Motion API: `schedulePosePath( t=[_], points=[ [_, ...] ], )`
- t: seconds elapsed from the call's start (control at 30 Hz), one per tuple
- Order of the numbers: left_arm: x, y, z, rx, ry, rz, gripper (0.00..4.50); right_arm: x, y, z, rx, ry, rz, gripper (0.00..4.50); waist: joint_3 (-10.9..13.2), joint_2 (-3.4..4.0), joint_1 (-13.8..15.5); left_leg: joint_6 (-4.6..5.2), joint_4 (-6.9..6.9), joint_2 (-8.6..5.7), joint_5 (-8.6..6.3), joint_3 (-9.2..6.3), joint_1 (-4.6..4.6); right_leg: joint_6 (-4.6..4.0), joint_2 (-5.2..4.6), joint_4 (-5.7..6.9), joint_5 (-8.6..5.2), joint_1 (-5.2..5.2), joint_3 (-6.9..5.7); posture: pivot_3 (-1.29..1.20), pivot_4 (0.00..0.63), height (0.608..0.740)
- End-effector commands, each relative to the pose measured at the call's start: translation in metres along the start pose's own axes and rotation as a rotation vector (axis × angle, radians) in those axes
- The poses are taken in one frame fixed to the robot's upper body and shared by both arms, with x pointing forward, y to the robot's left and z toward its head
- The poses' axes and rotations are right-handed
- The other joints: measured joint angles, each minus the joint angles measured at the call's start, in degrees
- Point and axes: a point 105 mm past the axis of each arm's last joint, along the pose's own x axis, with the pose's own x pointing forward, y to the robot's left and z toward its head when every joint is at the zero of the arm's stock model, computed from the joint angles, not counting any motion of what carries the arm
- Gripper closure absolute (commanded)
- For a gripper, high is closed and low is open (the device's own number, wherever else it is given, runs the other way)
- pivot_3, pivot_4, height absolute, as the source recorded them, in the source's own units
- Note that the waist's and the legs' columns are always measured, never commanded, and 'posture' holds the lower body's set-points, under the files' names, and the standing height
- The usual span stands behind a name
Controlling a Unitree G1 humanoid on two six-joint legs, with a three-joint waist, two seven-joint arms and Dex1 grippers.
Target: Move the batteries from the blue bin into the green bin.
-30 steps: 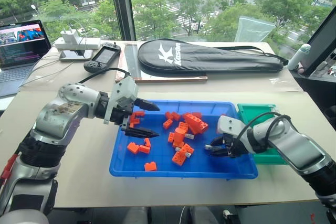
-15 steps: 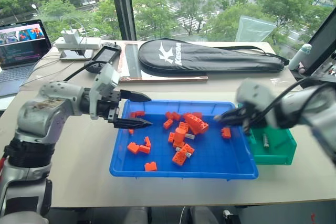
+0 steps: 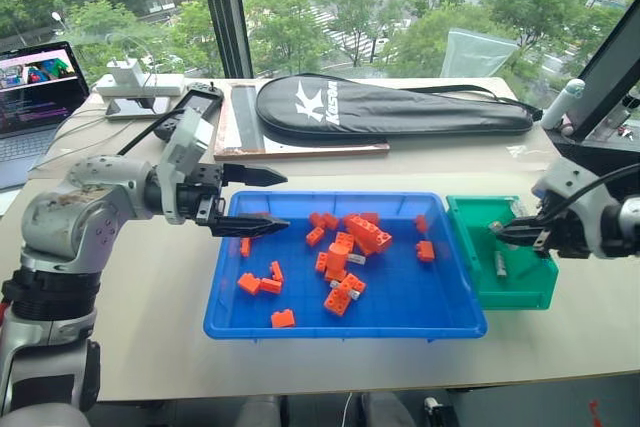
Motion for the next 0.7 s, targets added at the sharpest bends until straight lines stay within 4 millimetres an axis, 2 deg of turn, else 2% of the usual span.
schedulePosePath(
  t=[0.03, 0.1, 0.13, 0.17, 0.23, 0.3, 0.33, 0.43, 0.47, 0.6, 0.7],
  points=[
    [-0.005, -0.001, 0.010, 0.043, -0.004, 0.006, 0.00, -0.019, -0.017, 0.015, -0.056, -0.038, -0.113, 2.62, 0.00, 0.00, 0.19, 0.00, 0.01, 0.00, 0.00, 0.00, 0.00, 0.00, 0.00, 0.00, 0.00, 0.01, 0.00, 0.00, 0.150, 0.729],
    [-0.006, 0.000, 0.008, 0.034, 0.011, 0.014, 0.00, -0.025, -0.020, 0.021, -0.089, -0.033, -0.140, 1.77, 0.00, 0.00, 0.26, 0.00, 0.01, -0.01, 0.00, -0.01, 0.00, 0.00, -0.02, -0.01, 0.00, 0.02, -0.01, 0.00, 0.150, 0.729],
    [-0.008, 0.001, 0.006, 0.030, 0.027, 0.023, 0.00, -0.026, -0.019, 0.028, -0.109, -0.050, -0.140, 1.66, 0.00, 0.00, 0.23, 0.00, 0.01, -0.01, 0.00, 0.00, 0.00, 0.00, -0.02, -0.01, 0.00, 0.02, -0.01, 0.00, 0.150, 0.729],
    [-0.009, 0.002, 0.004, 0.030, 0.041, 0.029, 0.00, -0.027, -0.015, 0.037, -0.128, -0.077, -0.128, 1.23, 0.01, 0.02, 0.18, 0.00, 0.02, -0.01, 0.00, 0.01, 0.00, 0.00, -0.02, -0.01, 0.00, 0.02, 0.00, 0.00, 0.150, 0.729],
    [-0.011, 0.003, 0.003, 0.033, 0.054, 0.033, 0.00, -0.026, -0.009, 0.048, -0.152, -0.113, -0.105, 0.67, 0.01, 0.03, -0.02, 0.00, 0.01, 0.00, 0.00, 0.01, 0.00, 0.00, 0.00, 0.00, 0.00, 0.00, 0.00, 0.00, 0.150, 0.729],
    [-0.013, 0.003, 0.004, 0.034, 0.058, 0.038, 0.00, -0.020, 0.003, 0.078, -0.210, -0.224, -0.081, 0.04, 0.01, 0.03, -0.39, 0.00, -0.01, 0.06, 0.00, 0.00, 0.02, 0.00, 0.05, 0.00, 0.00, -0.01, 0.00, 0.00, 0.150, 0.729],
    [-0.013, 0.004, 0.004, 0.034, 0.059, 0.039, 0.00, -0.017, 0.010, 0.088, -0.229, -0.262, -0.062, 0.04, 0.01, 0.03, -0.57, 0.00, -0.01, 0.09, 0.00, 0.01, 0.03, 0.00, 0.08, -0.02, 0.00, -0.01, 0.01, 0.00, 0.150, 0.729],
    [-0.017, 0.003, 0.001, 0.032, 0.079, 0.050, 0.00, 0.001, 0.054, 0.123, -0.275, -0.389, 0.096, 0.04, 0.01, 0.03, -0.85, -0.01, -0.02, 0.11, 0.00, -0.04, 0.02, 0.00, 0.12, 0.01, 0.00, -0.01, 0.00, 0.00, 0.150, 0.729],
    [-0.018, 0.003, 0.000, 0.033, 0.086, 0.052, 0.00, 0.005, 0.067, 0.126, -0.282, -0.398, 0.154, 0.04, 0.01, 0.03, -0.83, -0.01, -0.03, 0.10, 0.00, -0.05, 0.02, -0.01, 0.11, 0.01, 0.00, -0.02, 0.00, 0.00, 0.150, 0.729],
    [-0.021, 0.002, -0.003, 0.035, 0.106, 0.060, 0.00, 0.023, 0.099, 0.130, -0.271, -0.401, 0.281, 0.04, 0.01, 0.03, 0.13, -0.01, -0.02, 0.00, 0.00, -0.13, -0.07, 0.00, 0.02, -0.01, 0.00, -0.02, -0.05, 0.00, 0.150, 0.729],
    [-0.022, -0.002, -0.002, 0.033, 0.114, 0.046, 0.00, 0.041, 0.124, 0.123, -0.230, -0.347, 0.388, 0.04, 0.01, 0.02, 0.37, -0.01, 0.02, -0.04, 0.00, -0.14, -0.09, 0.00, -0.03, -0.02, 0.00, 0.02, -0.06, 0.00, 0.150, 0.729]
  ],
)
